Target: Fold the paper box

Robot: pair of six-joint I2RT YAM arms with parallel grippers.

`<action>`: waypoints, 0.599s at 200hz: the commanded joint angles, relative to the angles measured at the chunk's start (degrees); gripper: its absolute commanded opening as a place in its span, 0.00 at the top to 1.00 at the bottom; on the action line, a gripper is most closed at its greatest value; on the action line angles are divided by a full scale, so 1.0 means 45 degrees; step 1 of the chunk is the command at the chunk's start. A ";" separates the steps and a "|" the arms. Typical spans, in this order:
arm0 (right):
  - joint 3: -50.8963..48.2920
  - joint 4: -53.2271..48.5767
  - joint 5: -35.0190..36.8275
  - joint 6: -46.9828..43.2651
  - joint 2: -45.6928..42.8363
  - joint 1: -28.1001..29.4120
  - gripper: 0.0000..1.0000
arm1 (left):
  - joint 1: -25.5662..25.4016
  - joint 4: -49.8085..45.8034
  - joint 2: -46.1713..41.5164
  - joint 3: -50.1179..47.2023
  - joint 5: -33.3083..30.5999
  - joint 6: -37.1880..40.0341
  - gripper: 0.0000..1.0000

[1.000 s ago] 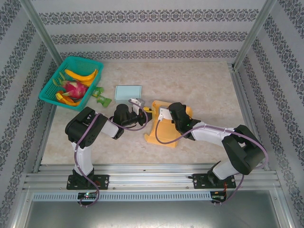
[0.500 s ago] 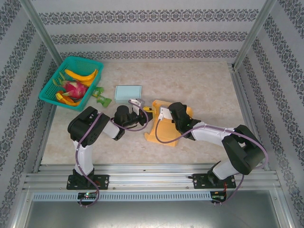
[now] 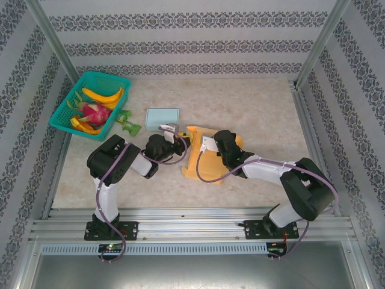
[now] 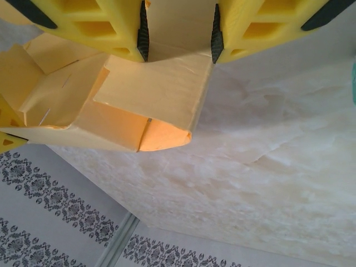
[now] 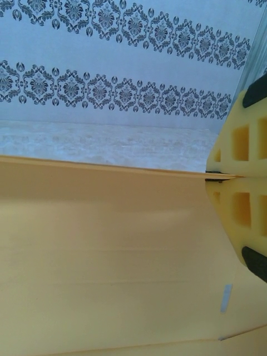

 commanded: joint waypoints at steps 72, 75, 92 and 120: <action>-0.0080 0.0326 0.0208 0.0284 0.0500 0.0004 1.00 | -0.0163 0.1387 -0.0497 -0.0458 0.3525 0.0222 0.63; -0.0062 0.0326 0.0239 0.0322 0.0483 -0.0009 1.00 | -0.0180 0.1363 -0.0518 -0.0480 0.3557 0.0233 0.63; -0.0118 0.0472 0.0381 0.0440 0.0328 -0.0106 1.00 | -0.0163 0.1214 -0.0597 -0.0490 0.3724 0.0353 0.64; -0.0282 0.0571 0.0409 0.0345 0.0162 -0.0170 1.00 | -0.0083 0.0998 -0.0959 -0.0850 0.2560 0.0495 0.65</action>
